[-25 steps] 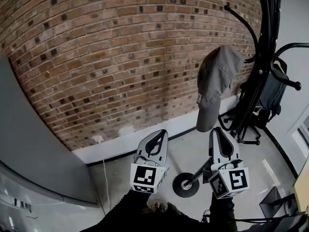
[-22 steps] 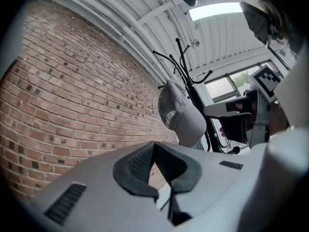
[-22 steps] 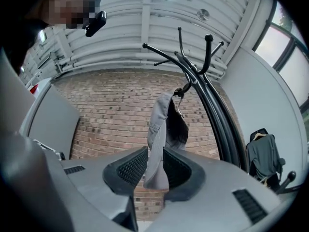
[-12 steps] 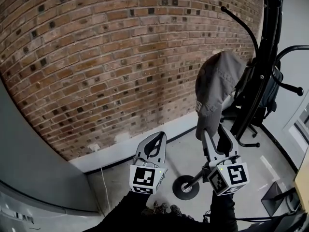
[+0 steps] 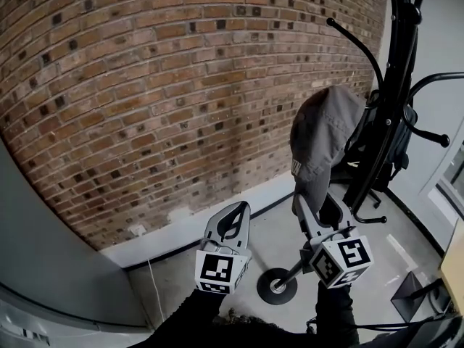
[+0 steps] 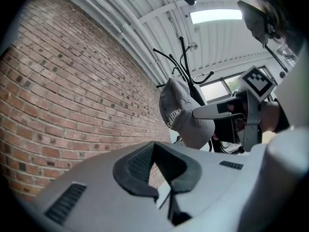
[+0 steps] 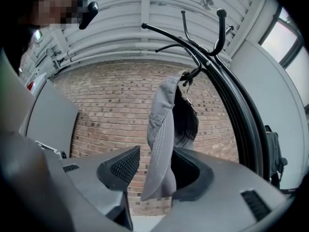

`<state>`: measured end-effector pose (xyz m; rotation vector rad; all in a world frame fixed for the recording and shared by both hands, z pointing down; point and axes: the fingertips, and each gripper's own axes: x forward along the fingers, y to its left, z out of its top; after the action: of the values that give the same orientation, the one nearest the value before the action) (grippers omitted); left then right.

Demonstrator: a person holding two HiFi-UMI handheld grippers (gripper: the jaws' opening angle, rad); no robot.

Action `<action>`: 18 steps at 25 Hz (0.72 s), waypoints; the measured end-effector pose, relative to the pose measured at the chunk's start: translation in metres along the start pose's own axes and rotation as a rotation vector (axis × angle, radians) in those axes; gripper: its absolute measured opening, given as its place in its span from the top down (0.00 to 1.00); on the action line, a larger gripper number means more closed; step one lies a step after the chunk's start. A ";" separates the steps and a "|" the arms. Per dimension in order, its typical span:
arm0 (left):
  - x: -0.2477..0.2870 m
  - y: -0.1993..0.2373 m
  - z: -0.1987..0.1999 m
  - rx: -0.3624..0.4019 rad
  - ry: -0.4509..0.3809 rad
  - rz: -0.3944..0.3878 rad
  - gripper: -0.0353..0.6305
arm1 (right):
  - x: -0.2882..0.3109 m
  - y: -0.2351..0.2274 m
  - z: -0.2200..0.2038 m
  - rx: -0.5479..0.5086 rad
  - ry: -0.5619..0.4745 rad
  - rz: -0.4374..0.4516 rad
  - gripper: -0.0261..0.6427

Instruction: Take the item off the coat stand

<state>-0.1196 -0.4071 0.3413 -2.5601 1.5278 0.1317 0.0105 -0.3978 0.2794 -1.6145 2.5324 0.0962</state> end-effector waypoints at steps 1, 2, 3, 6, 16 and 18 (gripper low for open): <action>0.000 0.000 0.000 -0.001 -0.004 -0.001 0.94 | 0.001 0.000 -0.002 -0.002 0.002 0.001 0.68; -0.001 0.001 0.000 -0.002 -0.007 -0.003 0.94 | 0.003 -0.001 -0.003 -0.006 0.005 0.000 0.68; -0.001 0.002 -0.001 -0.003 -0.009 -0.003 0.94 | 0.004 -0.001 -0.004 -0.010 0.006 -0.002 0.68; -0.002 0.006 -0.003 -0.003 -0.005 0.001 0.94 | 0.009 -0.001 -0.005 -0.020 0.010 -0.005 0.68; -0.004 0.019 -0.005 -0.001 -0.004 0.023 0.94 | 0.016 -0.001 -0.003 -0.040 -0.005 -0.008 0.88; -0.004 0.022 -0.004 0.000 -0.007 0.025 0.94 | 0.016 -0.002 -0.003 -0.035 -0.009 -0.008 0.88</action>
<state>-0.1403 -0.4147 0.3436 -2.5381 1.5580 0.1430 0.0055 -0.4133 0.2799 -1.6326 2.5317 0.1470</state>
